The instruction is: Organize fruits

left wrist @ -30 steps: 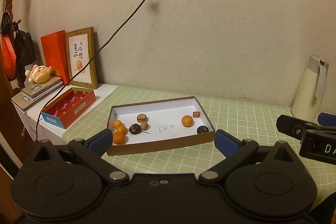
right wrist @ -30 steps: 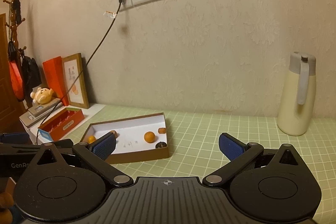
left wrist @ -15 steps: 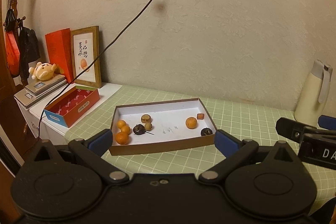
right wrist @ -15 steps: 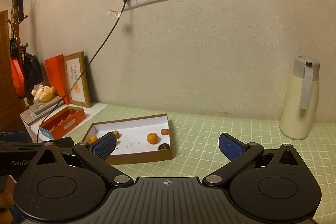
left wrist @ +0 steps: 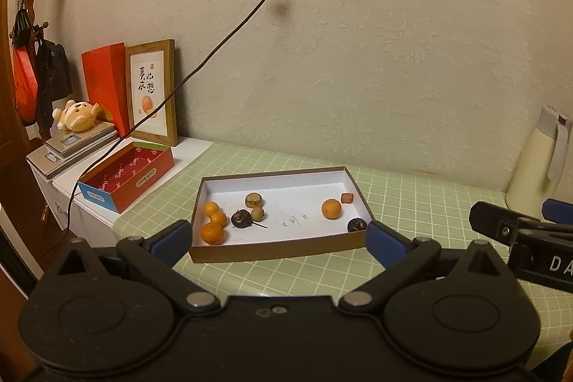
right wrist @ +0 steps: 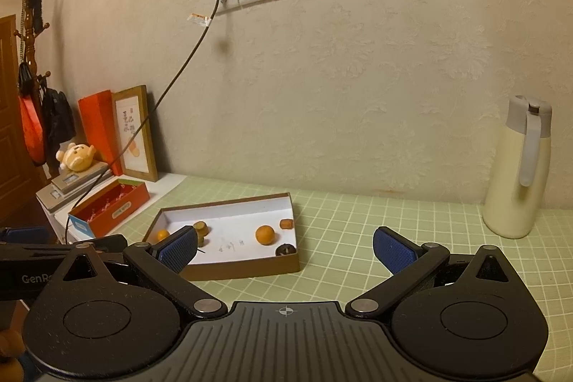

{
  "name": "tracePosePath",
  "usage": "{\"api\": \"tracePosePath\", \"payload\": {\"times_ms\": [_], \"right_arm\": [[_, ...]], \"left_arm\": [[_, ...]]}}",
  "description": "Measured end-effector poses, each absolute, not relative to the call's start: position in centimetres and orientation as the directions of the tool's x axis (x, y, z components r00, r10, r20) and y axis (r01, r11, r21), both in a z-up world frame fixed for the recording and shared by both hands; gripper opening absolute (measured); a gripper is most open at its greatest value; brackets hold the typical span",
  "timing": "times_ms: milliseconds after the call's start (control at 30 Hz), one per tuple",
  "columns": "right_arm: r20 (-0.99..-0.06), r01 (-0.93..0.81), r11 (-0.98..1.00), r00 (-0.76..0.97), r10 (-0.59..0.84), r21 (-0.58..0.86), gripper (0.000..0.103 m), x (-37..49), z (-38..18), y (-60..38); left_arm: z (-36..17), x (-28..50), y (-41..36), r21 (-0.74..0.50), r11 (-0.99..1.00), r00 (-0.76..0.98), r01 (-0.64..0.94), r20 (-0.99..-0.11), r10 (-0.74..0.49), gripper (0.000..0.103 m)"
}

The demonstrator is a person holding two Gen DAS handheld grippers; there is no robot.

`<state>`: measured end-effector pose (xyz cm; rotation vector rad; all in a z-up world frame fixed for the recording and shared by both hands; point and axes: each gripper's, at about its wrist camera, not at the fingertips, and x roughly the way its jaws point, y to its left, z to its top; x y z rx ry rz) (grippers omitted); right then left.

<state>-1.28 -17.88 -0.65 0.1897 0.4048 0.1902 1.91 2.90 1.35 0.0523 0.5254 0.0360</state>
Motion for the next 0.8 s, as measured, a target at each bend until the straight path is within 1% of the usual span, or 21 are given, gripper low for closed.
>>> {"api": "tracePosePath", "payload": {"times_ms": [800], "right_arm": [[-0.382,-0.142,0.965,0.898,0.219,0.219,0.103,-0.3,-1.1,-17.0]], "left_arm": [[0.5,3.3,3.5,0.049,0.998,0.847,-0.038,-0.529,0.058,0.097]]}}
